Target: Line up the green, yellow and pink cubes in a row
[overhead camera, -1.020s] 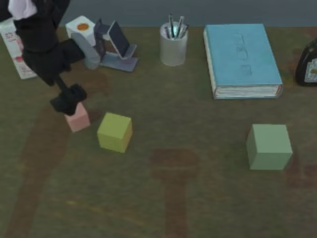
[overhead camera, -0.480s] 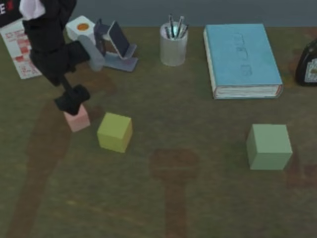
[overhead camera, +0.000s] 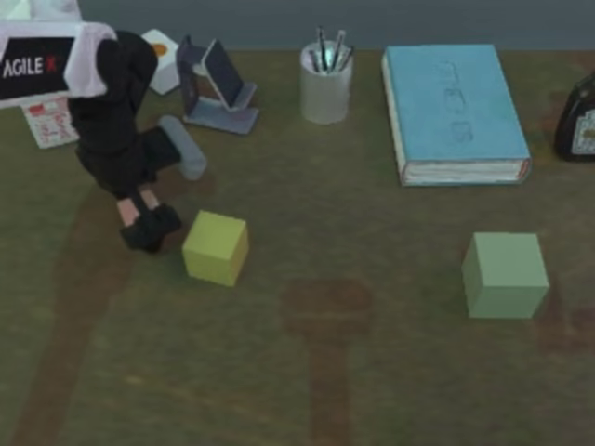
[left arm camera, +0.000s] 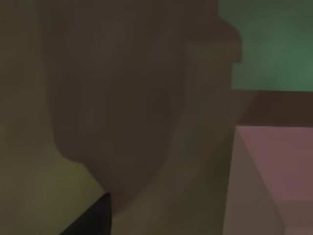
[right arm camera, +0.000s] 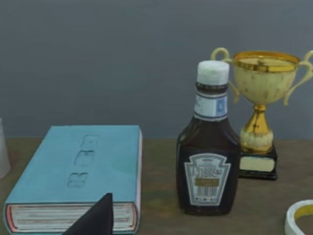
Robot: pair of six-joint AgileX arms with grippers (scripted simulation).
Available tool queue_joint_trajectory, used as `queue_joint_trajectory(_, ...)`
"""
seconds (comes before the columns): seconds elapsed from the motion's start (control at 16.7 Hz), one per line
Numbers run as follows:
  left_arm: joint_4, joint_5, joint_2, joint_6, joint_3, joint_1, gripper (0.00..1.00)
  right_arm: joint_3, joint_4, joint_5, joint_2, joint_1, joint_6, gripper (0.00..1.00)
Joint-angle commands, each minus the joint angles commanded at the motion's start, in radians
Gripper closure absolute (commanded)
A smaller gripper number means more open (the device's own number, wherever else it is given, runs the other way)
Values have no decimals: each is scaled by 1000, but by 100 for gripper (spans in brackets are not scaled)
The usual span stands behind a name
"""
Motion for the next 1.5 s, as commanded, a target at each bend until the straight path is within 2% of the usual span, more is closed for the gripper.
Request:
queue_joint_trajectory(0.3, 19, 0, 11, 0, -13, 0, 0, 0, 0, 0, 0, 0, 0, 0)
queue_joint_trajectory(1.08, 19, 0, 11, 0, -13, 0, 98, 0, 0, 0, 0, 0, 0, 0)
queue_joint_trajectory(1.5, 19, 0, 11, 0, -13, 0, 100, 0, 0, 0, 0, 0, 0, 0)
